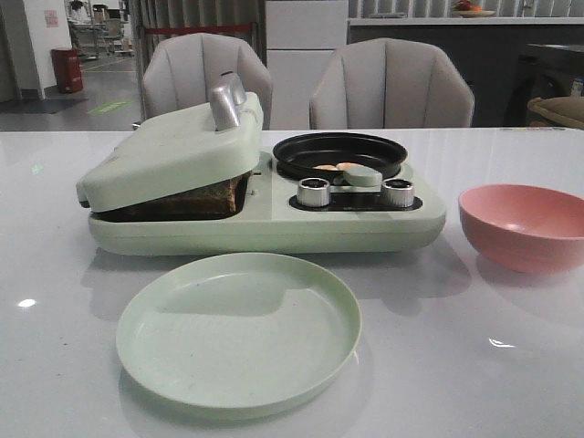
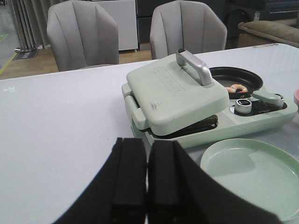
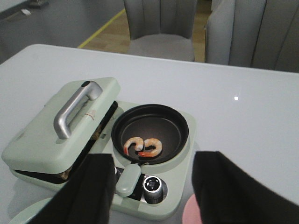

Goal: Make breakfast with bread and shrimp

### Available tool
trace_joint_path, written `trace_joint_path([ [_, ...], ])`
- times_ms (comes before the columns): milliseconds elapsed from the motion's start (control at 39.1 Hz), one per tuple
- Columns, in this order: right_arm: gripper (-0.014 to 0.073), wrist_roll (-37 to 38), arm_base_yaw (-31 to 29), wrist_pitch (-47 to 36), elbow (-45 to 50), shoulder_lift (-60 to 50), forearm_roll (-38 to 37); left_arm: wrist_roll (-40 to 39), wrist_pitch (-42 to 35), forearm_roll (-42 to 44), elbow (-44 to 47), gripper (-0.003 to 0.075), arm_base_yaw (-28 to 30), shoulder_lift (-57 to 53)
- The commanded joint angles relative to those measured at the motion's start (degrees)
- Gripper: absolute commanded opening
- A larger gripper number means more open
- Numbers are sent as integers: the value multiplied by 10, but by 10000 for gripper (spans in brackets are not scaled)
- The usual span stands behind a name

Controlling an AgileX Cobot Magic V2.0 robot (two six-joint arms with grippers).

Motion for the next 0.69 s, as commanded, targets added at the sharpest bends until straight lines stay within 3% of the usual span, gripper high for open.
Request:
trace_joint_path([
  [0,478,-7,9,-102,48,-59,5,-6,-48,-8,-14,114,-4,8],
  [409,478,-7,14,-227,330,-325,4,-6,-47,-9,-14,114,-4,8],
  [665,465,-7,14,-252,371,-361,4,-6,-47,-9,-14,114,-4,8],
])
